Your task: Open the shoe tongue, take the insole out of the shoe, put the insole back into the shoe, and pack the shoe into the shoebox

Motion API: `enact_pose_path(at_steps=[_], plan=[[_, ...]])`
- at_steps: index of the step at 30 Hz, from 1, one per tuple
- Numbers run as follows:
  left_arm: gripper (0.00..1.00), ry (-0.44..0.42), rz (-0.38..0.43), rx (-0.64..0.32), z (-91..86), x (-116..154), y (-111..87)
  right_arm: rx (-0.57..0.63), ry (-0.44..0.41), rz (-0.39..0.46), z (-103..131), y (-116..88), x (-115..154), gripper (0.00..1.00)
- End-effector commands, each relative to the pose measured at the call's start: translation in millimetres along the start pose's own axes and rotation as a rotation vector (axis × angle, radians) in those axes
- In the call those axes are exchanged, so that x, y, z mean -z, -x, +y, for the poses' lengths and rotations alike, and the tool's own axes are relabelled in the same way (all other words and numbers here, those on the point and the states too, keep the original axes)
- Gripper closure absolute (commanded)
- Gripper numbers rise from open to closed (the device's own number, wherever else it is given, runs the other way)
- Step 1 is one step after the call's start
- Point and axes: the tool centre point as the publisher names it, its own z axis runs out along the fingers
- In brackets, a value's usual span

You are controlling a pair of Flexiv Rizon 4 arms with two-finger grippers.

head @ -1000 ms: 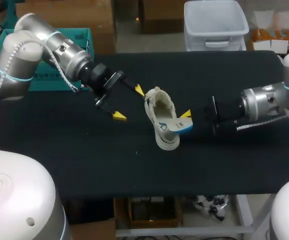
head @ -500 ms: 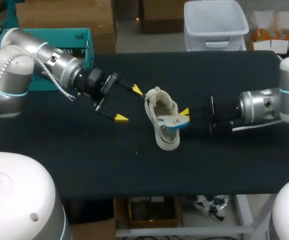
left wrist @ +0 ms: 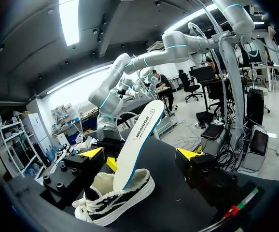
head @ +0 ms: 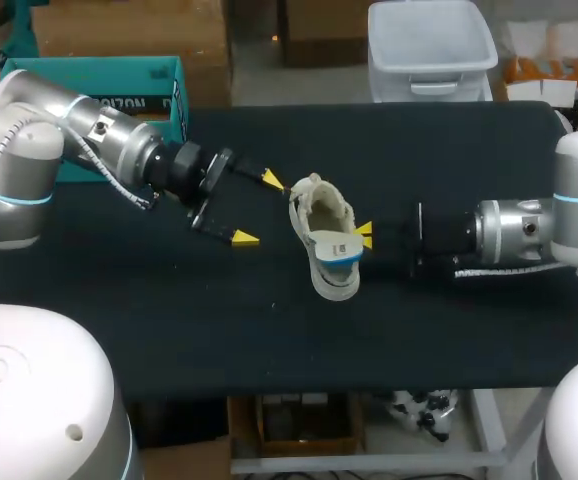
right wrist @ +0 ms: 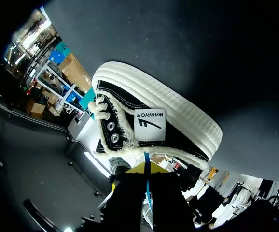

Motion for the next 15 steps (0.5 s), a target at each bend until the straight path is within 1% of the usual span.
enact_pose_path(at_steps=[1, 5, 8, 9, 11, 13, 14, 15], plan=[[0.00, 0.002, -0.022, -0.001, -0.7, -1, -3.1, -0.004, 0.013, 0.019, -1, 8, -3, 1.00], [0.00, 0.002, -0.022, -0.001, -0.7, -1, -3.1, -0.013, 0.009, 0.022, 3, 9, -5, 1.00], [0.00, 0.012, -0.029, -0.018, 4.1, -5, -2.1, -0.013, 0.006, 0.032, 6, 9, -5, 1.00], [0.00, 0.005, -0.033, -0.022, 6.4, -6, -2.4, -0.015, 0.002, 0.036, 7, 9, -5, 1.00], [0.00, 0.025, -0.051, -0.052, 14.0, -11, -2.7, -0.017, -0.004, 0.036, 8, 9, -6, 1.00], [0.00, 0.017, -0.048, -0.052, 20.3, -15, -1.5, -0.019, -0.007, 0.033, 8, 9, -6, 1.00], [0.00, 0.022, -0.061, -0.077, 23.6, -18, -0.8, -0.021, -0.008, 0.031, 8, 9, -7, 1.00], [0.00, 0.027, -0.055, -0.084, 26.8, -20, 0.0, -0.022, -0.008, 0.029, 8, 8, -7, 1.00]])
